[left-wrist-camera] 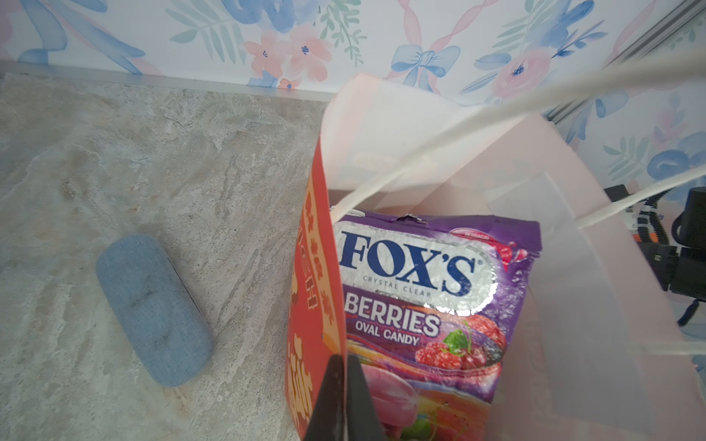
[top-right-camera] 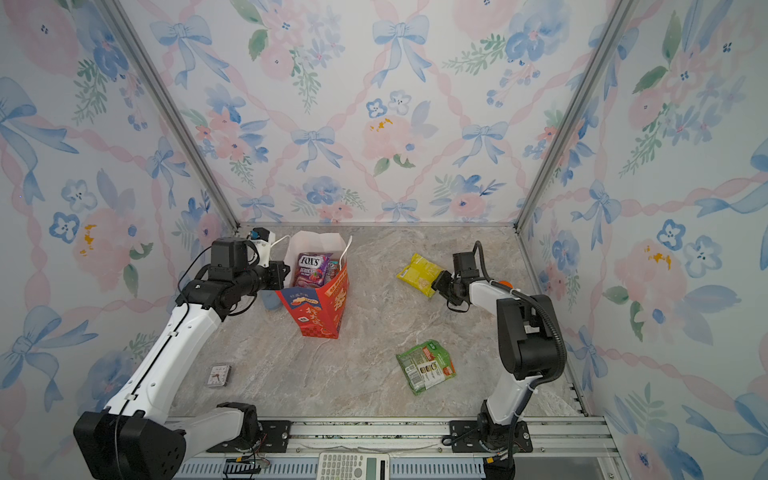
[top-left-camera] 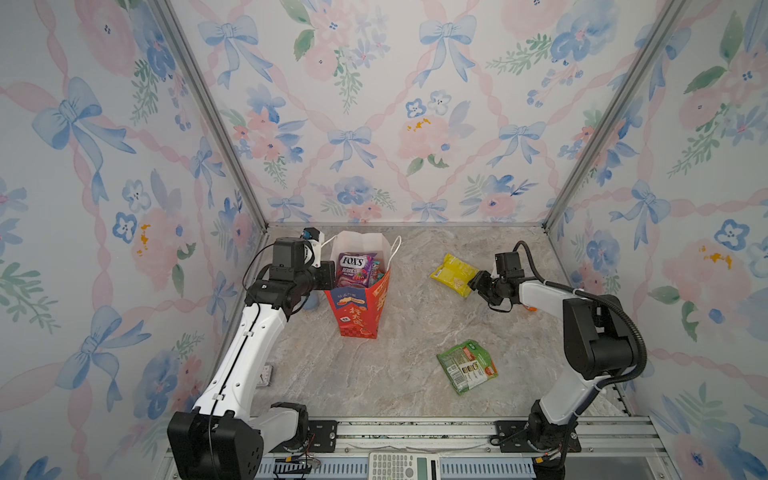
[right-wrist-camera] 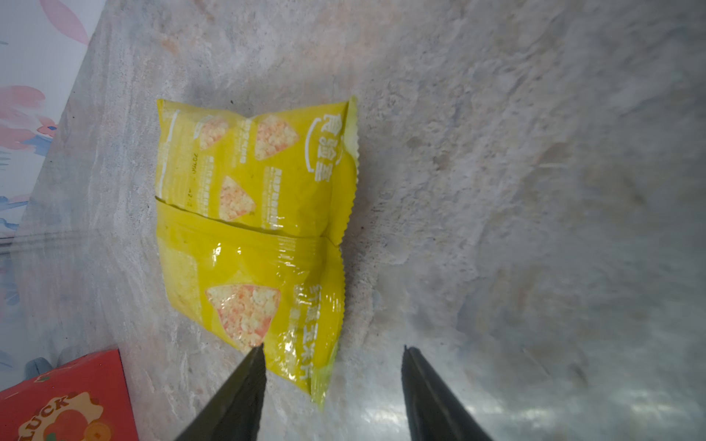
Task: Place the snacks into the paper bag
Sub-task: 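Lower the right gripper onto the yellow chip bag and close on its edge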
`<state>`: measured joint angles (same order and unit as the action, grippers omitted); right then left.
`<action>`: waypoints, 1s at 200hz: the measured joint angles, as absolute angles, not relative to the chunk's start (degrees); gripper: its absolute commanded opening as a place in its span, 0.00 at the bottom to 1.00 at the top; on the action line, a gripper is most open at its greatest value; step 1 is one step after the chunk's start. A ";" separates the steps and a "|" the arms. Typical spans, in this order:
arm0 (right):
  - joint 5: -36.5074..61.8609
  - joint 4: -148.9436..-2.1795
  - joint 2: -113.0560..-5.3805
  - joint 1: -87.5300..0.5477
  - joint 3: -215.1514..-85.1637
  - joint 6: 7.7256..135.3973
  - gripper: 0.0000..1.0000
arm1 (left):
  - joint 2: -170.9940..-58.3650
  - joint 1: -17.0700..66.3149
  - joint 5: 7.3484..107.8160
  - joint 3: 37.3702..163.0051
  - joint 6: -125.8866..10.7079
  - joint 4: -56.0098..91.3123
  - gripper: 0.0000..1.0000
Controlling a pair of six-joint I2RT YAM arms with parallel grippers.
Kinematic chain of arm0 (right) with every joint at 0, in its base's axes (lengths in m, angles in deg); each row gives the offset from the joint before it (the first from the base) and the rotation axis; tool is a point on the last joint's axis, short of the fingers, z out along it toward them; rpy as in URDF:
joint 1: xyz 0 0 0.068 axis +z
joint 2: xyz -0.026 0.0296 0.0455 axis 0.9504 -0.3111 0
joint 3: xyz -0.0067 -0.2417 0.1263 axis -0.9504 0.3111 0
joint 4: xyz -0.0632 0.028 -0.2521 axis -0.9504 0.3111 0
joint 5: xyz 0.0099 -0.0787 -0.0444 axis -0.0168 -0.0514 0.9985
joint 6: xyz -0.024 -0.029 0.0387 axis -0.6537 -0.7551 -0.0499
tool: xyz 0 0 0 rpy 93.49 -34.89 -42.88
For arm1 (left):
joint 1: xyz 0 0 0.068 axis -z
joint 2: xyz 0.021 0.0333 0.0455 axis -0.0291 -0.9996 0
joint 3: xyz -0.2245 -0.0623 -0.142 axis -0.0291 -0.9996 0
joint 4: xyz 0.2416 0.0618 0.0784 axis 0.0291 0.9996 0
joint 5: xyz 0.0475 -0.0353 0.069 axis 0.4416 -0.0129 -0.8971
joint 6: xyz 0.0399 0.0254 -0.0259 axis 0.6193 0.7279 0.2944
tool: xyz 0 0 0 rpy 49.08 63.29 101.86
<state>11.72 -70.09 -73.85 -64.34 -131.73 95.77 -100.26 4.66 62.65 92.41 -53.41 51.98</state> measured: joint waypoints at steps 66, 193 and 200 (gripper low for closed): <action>11.11 -73.52 -78.05 -65.63 -133.70 96.54 0.59 | -100.26 4.66 62.63 92.41 -53.41 51.98 0.00; 10.70 -77.54 -85.57 -65.96 -139.67 99.68 0.02 | -100.26 4.66 62.63 92.50 -53.41 52.15 0.00; 10.72 -77.52 -85.57 -65.96 -139.69 99.71 0.00 | -100.26 4.66 62.63 92.50 -53.41 52.15 0.00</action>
